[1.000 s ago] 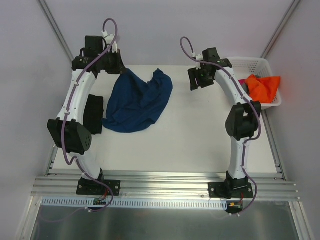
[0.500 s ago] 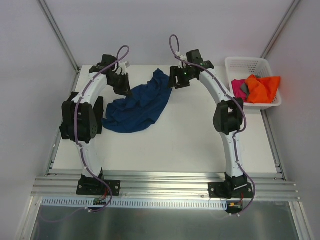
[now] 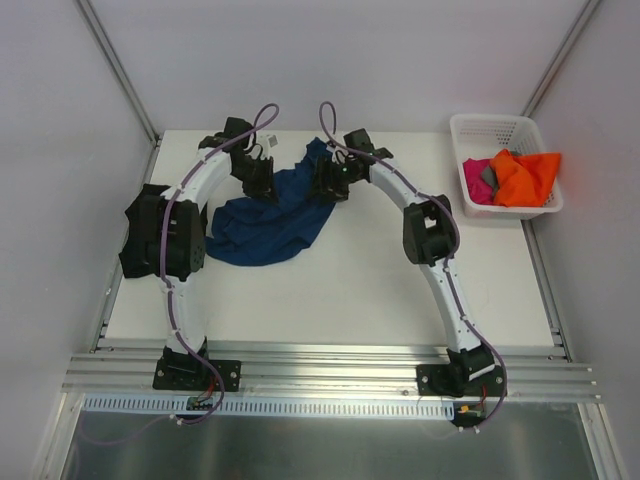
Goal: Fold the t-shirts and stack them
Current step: Flatten the tshirt out
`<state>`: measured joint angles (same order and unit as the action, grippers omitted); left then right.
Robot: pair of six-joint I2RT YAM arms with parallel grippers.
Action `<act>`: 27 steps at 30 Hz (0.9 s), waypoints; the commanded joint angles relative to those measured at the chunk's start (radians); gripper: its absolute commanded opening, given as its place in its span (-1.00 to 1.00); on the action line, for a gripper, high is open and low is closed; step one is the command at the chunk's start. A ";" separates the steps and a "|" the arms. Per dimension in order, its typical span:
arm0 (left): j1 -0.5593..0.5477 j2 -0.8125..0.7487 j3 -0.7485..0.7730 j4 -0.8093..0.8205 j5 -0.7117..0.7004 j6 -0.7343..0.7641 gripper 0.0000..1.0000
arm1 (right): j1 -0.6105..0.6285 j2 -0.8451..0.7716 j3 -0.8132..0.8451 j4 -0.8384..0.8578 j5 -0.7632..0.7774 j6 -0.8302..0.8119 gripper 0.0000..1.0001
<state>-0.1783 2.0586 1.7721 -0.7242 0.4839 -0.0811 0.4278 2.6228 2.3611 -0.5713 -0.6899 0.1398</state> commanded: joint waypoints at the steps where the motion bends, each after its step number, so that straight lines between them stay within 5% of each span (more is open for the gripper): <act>1: 0.006 -0.075 0.009 -0.027 -0.034 0.014 -1.00 | 0.014 -0.017 -0.009 -0.019 -0.036 0.060 0.32; 14: 0.056 -0.103 0.098 -0.030 0.010 -0.040 -1.00 | -0.176 -0.489 -0.641 -0.245 0.079 -0.071 0.31; 19: 0.083 -0.121 0.070 -0.038 0.044 -0.052 -1.00 | -0.199 -0.602 -0.619 -0.312 0.173 -0.181 0.31; 27: 0.085 -0.058 0.070 -0.047 0.113 -0.058 -1.00 | -0.130 -0.521 -0.291 -0.311 0.245 -0.272 0.31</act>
<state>-0.0963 2.0052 1.8229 -0.7551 0.5358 -0.1219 0.2646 2.0903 1.9457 -0.8696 -0.4873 -0.0662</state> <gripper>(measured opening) 0.010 0.653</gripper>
